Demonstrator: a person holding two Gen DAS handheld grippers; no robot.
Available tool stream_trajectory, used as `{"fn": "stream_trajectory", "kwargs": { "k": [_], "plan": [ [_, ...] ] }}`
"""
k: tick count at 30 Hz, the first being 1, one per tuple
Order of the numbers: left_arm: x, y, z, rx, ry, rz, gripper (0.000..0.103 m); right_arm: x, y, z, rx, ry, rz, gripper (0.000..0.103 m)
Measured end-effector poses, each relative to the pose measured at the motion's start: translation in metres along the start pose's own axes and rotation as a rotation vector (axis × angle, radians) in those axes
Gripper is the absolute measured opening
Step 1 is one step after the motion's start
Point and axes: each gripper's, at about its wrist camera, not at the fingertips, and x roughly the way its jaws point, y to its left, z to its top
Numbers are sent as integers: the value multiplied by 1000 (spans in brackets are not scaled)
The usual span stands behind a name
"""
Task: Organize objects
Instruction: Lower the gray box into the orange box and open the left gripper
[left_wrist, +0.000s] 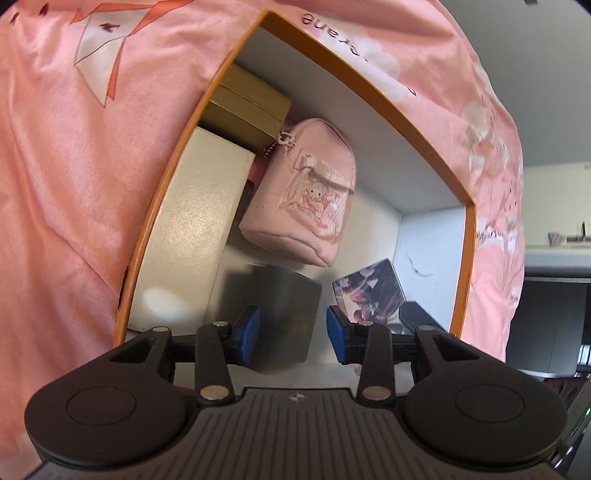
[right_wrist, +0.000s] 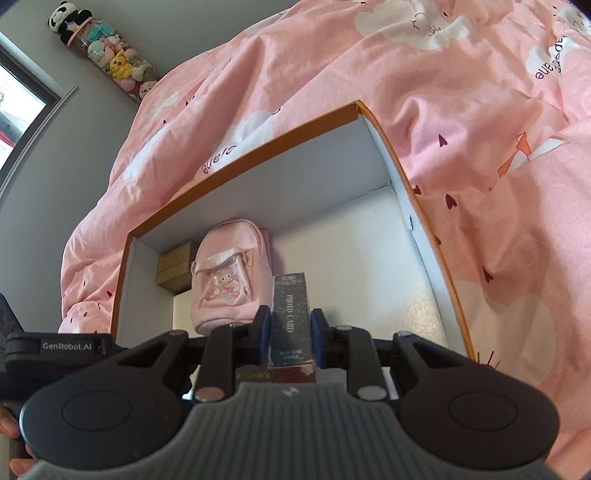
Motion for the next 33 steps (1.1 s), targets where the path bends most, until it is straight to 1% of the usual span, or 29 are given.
{"fn": "stream_trajectory", "kwargs": {
  "k": [3, 6, 8, 12, 16, 19, 25, 27, 30, 33],
  "plan": [
    [-4, -5, -3, 63, -22, 20, 45, 2, 1, -1, -5, 5, -8, 24],
    [-9, -13, -4, 137, -62, 56, 44, 5, 6, -3, -41, 3, -50, 24],
    [-13, -15, -5, 168, -83, 66, 44, 8, 8, -4, -62, 13, -63, 24],
    [-22, -20, -7, 247, -145, 100, 44, 16, 13, -8, -63, 46, -52, 24],
    [-26, -26, -10, 323, -190, 139, 44, 20, 14, -10, -23, 65, -24, 24],
    [-28, -25, -12, 349, -203, 162, 44, 23, 12, -10, 32, 94, 21, 24],
    [-26, -25, -15, 383, -211, 176, 44, 25, 11, -10, 44, 113, 23, 24],
    [-26, -23, -16, 380, -208, 169, 44, 28, 11, -7, 29, 137, 9, 24],
    [-26, -23, -18, 381, -216, 163, 44, 37, 14, -6, -29, 184, -42, 24],
    [-24, -24, -21, 400, -231, 175, 44, 45, 15, -7, -76, 235, -62, 24]
  ]
}}
